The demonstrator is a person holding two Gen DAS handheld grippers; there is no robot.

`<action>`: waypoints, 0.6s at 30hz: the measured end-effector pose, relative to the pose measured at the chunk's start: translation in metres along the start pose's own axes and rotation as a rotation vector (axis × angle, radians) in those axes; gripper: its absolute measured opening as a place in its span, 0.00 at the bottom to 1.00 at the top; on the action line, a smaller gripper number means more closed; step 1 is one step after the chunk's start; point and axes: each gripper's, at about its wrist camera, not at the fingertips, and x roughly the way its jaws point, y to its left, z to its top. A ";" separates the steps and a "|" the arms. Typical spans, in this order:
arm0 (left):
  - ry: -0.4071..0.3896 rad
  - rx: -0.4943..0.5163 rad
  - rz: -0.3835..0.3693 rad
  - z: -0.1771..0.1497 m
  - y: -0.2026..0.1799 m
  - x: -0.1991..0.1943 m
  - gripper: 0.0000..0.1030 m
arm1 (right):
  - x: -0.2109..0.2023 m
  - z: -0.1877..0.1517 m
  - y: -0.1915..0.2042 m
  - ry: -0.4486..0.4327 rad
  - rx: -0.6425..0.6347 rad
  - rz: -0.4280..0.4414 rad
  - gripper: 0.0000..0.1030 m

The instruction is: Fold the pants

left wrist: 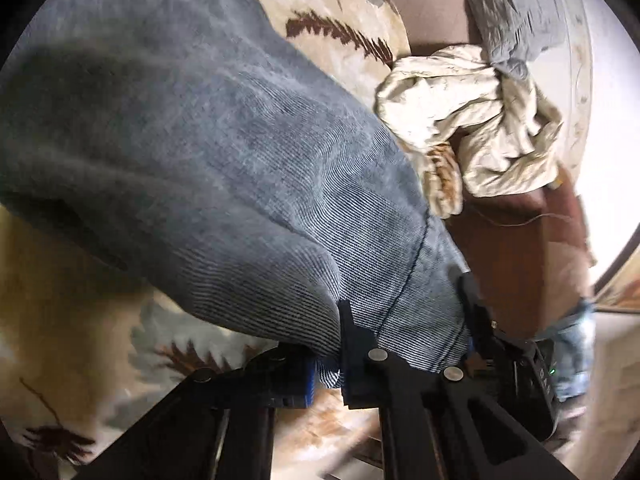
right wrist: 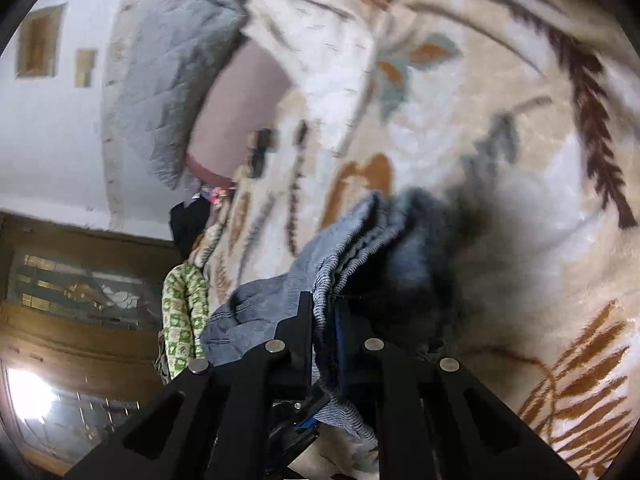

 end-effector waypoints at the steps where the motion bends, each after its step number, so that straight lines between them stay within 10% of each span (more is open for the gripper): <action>1: 0.024 -0.027 -0.041 0.002 0.003 -0.004 0.09 | -0.001 -0.001 0.011 -0.002 -0.023 0.010 0.09; 11: -0.079 -0.078 -0.322 0.018 0.032 -0.130 0.08 | 0.030 -0.065 0.157 0.063 -0.308 0.071 0.09; 18: -0.211 -0.237 -0.391 0.058 0.102 -0.205 0.08 | 0.150 -0.125 0.249 0.244 -0.504 0.023 0.09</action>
